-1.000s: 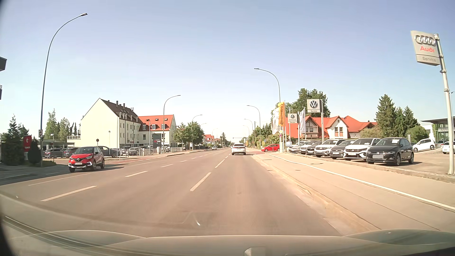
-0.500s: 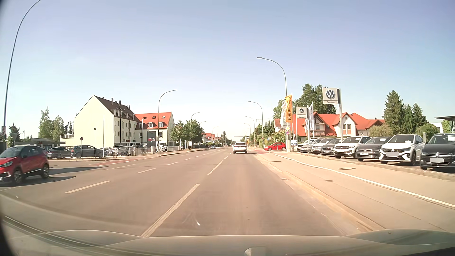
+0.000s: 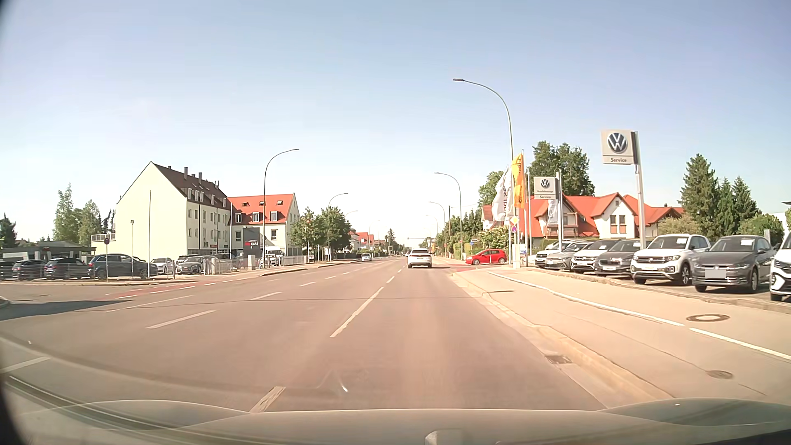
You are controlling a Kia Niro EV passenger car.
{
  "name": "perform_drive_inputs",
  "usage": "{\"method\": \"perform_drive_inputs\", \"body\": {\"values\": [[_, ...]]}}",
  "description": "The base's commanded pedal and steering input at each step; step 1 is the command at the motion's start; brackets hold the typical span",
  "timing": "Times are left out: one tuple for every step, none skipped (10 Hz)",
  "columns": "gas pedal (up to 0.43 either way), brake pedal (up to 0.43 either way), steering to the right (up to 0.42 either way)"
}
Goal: Follow the waypoints while adhering to traffic rules and regulations
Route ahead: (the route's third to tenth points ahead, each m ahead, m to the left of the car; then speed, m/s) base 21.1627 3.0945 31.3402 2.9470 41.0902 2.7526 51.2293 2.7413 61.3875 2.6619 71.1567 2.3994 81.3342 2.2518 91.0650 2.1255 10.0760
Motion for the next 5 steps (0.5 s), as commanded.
{"method": "perform_drive_inputs", "body": {"values": [[0.177,0.000,-0.002],[0.177,0.000,0.000],[0.177,0.000,0.000],[0.177,0.000,0.000],[0.177,0.000,0.000]]}}
